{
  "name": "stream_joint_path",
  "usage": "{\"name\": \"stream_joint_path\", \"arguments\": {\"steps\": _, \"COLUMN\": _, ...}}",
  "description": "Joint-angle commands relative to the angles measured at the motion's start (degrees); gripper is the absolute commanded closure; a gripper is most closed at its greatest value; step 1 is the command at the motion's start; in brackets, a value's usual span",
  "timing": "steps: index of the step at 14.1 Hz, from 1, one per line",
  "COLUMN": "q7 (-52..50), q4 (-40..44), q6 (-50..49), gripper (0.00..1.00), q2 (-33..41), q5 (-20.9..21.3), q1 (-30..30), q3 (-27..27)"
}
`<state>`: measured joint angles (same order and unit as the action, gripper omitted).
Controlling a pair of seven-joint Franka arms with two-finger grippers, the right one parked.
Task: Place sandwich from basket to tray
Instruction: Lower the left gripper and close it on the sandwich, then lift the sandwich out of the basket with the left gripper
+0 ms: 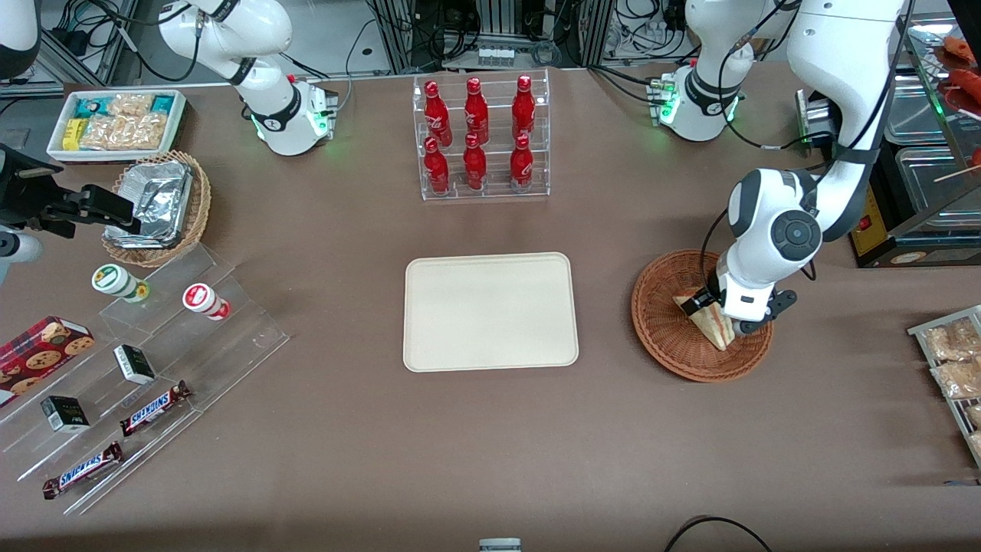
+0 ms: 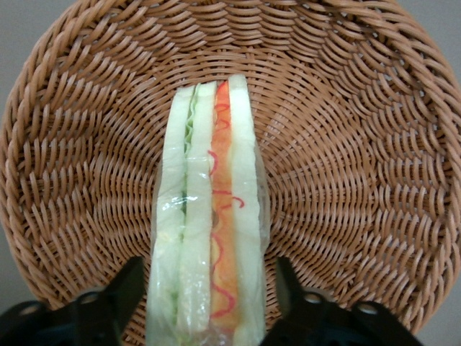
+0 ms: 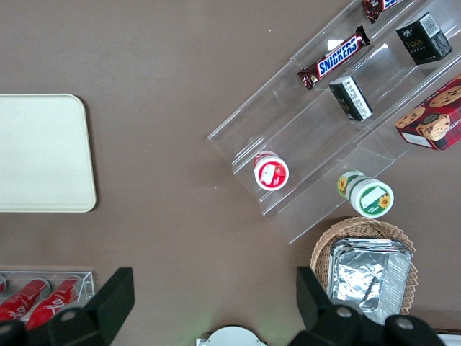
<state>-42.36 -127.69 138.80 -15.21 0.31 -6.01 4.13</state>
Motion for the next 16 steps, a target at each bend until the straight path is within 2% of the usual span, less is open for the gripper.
{"name": "stream_joint_path", "arguments": {"steps": 1, "q7": -1.1, "q4": 0.8, "q6": 0.3, "gripper": 1.00, "q2": 0.2, "q5": 0.9, "q1": -0.8, "q3": -0.4}}
{"name": "stream_joint_path", "arguments": {"steps": 4, "q7": -0.8, "q4": 2.5, "q6": -3.1, "gripper": 1.00, "q2": 2.5, "q5": 1.0, "q1": -0.8, "q3": -0.5}}
{"name": "stream_joint_path", "arguments": {"steps": 8, "q7": -0.8, "q4": 11.9, "q6": -17.7, "gripper": 1.00, "q2": 5.9, "q5": 1.1, "q1": -1.1, "q3": -0.3}}
{"name": "stream_joint_path", "arguments": {"steps": 12, "q7": -2.3, "q4": 23.4, "q6": -24.2, "gripper": 1.00, "q2": 3.0, "q5": 1.3, "q1": -7.5, "q3": 0.2}}
{"name": "stream_joint_path", "arguments": {"steps": 16, "q7": -3.2, "q4": 29.1, "q6": -25.0, "gripper": 1.00, "q2": -0.9, "q5": 1.0, "q1": -14.5, "q3": 0.4}}
